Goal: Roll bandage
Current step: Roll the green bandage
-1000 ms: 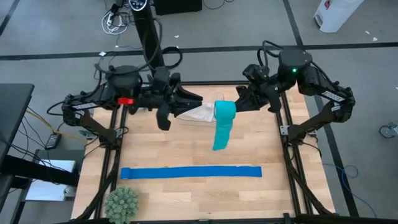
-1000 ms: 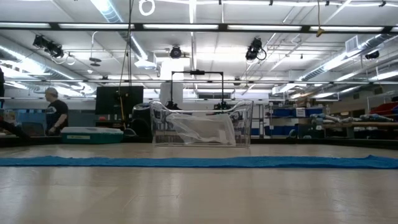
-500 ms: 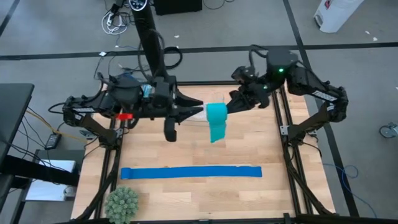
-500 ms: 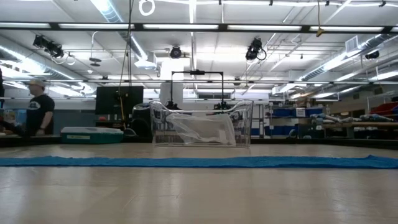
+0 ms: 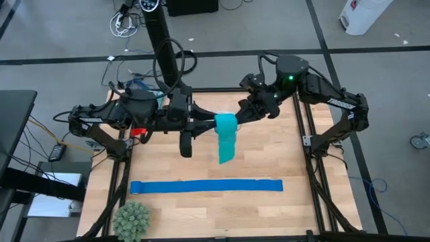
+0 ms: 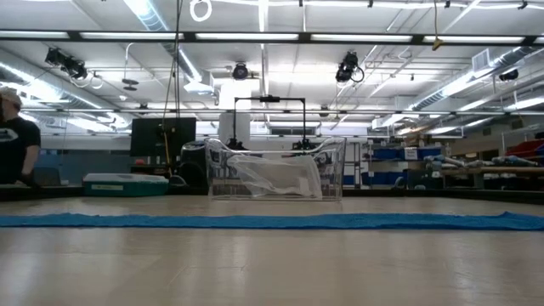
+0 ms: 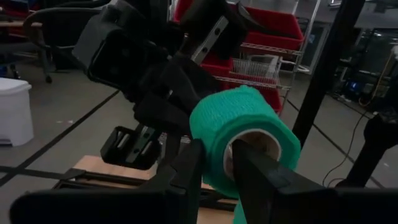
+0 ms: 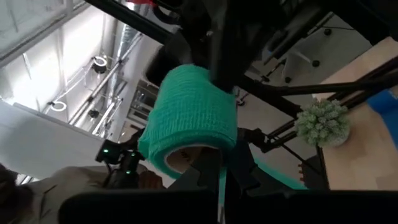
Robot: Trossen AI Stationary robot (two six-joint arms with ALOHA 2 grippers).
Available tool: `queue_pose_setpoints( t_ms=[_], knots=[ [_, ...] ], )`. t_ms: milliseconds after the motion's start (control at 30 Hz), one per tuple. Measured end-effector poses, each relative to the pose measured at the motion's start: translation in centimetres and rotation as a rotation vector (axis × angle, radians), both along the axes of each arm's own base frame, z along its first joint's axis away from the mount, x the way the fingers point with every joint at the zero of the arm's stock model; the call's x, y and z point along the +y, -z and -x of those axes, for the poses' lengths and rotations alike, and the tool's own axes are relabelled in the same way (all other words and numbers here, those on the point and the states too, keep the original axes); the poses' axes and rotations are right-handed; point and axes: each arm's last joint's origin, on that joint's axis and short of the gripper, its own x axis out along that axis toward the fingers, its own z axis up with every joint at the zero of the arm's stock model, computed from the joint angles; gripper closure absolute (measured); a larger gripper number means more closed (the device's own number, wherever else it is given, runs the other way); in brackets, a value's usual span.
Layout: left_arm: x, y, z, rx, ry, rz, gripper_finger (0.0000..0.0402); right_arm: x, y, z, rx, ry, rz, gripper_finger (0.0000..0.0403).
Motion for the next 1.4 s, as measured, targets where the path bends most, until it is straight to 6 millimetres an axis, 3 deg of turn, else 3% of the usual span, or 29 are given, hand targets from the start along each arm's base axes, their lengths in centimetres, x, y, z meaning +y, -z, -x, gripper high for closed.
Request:
queue_pose_setpoints(
  t_ms=[100,267,367,500,633,800,1067,1400],
  knots=[
    [0.0,0.0,0.0,0.001,-0.002,0.003,0.0316,0.1,0.2,-0.2,0.001,-0.002,0.014,0.04],
    [0.1,-0.1,0.1,-0.005,-0.01,0.068,0.0384,0.1,0.0,0.1,-0.026,-0.003,0.043,0.0382],
    [0.5,-0.1,0.1,-0.017,-0.027,0.143,0.0384,0.0,-0.5,0.9,-0.054,0.009,0.065,0.0367],
    [1.3,-0.4,0.4,-0.035,-0.045,0.279,0.0384,-0.6,-2.1,3.5,-0.144,0.065,0.113,0.0358],
    [2.3,-0.5,0.4,-0.049,-0.035,0.437,0.0384,-0.5,-3.3,5.7,-0.269,0.19,0.277,0.036],
    [3.2,-0.5,0.3,-0.057,-0.022,0.605,0.0384,0.2,-2.9,6.8,-0.269,0.282,0.49,0.0362],
    [3.8,-0.1,-0.1,-0.024,0.039,0.836,0.0382,1.8,-2.0,6.2,-0.289,0.325,0.771,0.0332],
    [3.7,0.6,-0.7,0.024,0.016,0.994,0.0382,2.6,-1.7,5.4,-0.292,0.419,0.977,0.0238]
  ],
)
